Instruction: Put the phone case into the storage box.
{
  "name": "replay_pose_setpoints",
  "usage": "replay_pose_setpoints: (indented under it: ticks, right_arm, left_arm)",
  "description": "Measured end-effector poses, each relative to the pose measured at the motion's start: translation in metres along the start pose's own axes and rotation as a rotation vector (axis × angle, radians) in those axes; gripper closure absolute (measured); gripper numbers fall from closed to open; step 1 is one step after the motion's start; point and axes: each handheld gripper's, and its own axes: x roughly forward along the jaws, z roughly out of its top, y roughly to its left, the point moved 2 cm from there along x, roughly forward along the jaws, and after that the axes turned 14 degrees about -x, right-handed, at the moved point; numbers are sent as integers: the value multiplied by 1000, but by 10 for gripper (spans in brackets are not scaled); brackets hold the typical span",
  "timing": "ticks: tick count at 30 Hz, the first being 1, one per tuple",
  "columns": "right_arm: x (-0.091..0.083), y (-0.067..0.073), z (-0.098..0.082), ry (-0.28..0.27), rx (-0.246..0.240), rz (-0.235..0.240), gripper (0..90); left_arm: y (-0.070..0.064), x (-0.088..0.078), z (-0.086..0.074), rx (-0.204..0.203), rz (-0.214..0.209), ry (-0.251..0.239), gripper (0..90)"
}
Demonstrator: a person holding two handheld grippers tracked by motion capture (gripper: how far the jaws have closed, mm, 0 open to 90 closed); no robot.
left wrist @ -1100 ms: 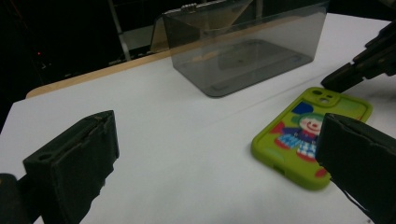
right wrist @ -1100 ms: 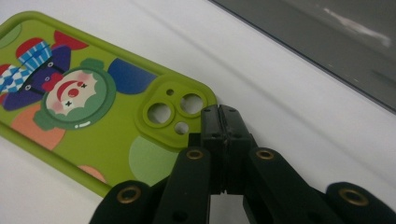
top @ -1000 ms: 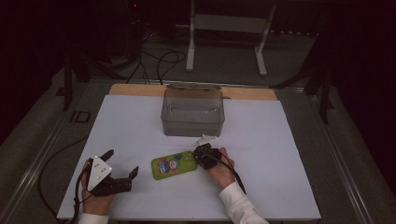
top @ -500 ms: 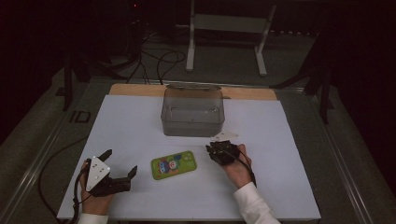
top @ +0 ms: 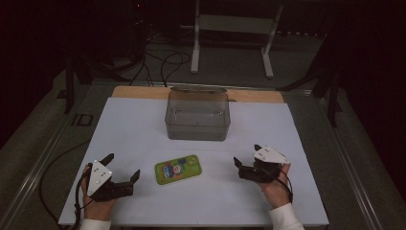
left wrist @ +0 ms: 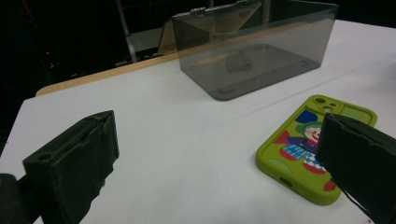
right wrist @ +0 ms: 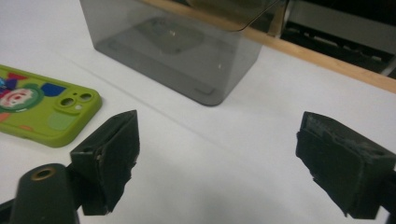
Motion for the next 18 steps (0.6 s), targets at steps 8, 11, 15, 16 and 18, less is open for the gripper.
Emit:
replay_pose_setpoints:
  ticks: [8,11,15,16,18]
  right_arm:
    - [-31,-3,-21,-119,12,-1,109]
    - [-36,-3,-24,-161,20,-21,110]
    - [-38,-4,-27,-206,35,-26,110]
    - [-38,-4,-29,-215,38,-24,110]
    - [-39,-6,-32,-227,57,-28,110]
  left_arm:
    - [2,-2,1,-32,-8,-15,0]
    - [2,-2,2,-32,-8,-14,0]
    - [1,-2,3,-24,-13,-8,0]
    - [1,-2,3,-21,-13,-7,0]
    - [0,-2,3,-14,-12,-7,0]
